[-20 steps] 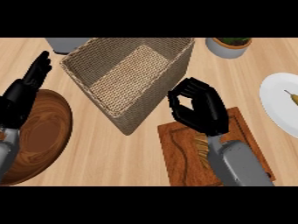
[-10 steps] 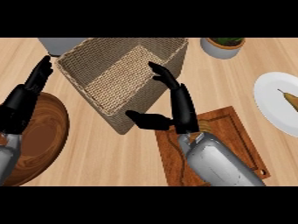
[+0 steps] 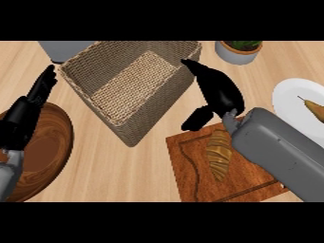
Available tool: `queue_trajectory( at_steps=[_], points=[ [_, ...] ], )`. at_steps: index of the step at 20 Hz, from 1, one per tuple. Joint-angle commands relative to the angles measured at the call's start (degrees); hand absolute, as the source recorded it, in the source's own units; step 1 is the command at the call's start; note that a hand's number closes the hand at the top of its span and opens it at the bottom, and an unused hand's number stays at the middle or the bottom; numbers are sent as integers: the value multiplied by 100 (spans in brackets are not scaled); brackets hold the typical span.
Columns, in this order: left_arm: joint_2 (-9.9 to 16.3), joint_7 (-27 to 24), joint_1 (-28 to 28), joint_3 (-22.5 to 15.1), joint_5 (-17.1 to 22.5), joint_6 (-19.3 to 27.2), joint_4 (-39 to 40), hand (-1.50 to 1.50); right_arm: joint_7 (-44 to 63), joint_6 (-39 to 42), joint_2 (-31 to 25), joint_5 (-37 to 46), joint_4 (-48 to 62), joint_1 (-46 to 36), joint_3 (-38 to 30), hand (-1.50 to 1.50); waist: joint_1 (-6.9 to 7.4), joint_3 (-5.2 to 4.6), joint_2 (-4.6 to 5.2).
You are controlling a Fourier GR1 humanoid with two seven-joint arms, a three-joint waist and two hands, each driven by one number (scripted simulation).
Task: Pick the croissant from the cutting board and place it in the basket
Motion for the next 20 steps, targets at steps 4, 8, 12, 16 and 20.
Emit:
queue_trajectory(
  at_steps=[4, 8, 12, 16, 20],
  points=[
    [-7, -107, 25, 85, 71, -78, -80, 0, 1791, 2832, -590, -1399, -657, -1112, -147, -150, 11, 43, 76],
    [-5, -308, 193, 161, -27, -68, -21, 0, 2829, 3537, -686, -2112, -995, -1275, -413, -150, 5, 56, 122],
    [-51, -100, 178, 203, -50, -68, -232, 0, 2839, 3631, -956, -2205, -1042, -915, -432, -150, 44, 64, 147],
    [-156, -166, 466, 95, -125, -127, -405, 0, 2612, 3865, -1185, -2249, -1006, -700, -383, -150, 83, 66, 150],
    [-178, 227, -58, 224, -196, -130, -306, 0, 2396, 3776, -1016, -1982, -1078, -359, -267, -150, 53, 68, 164]
  ],
)
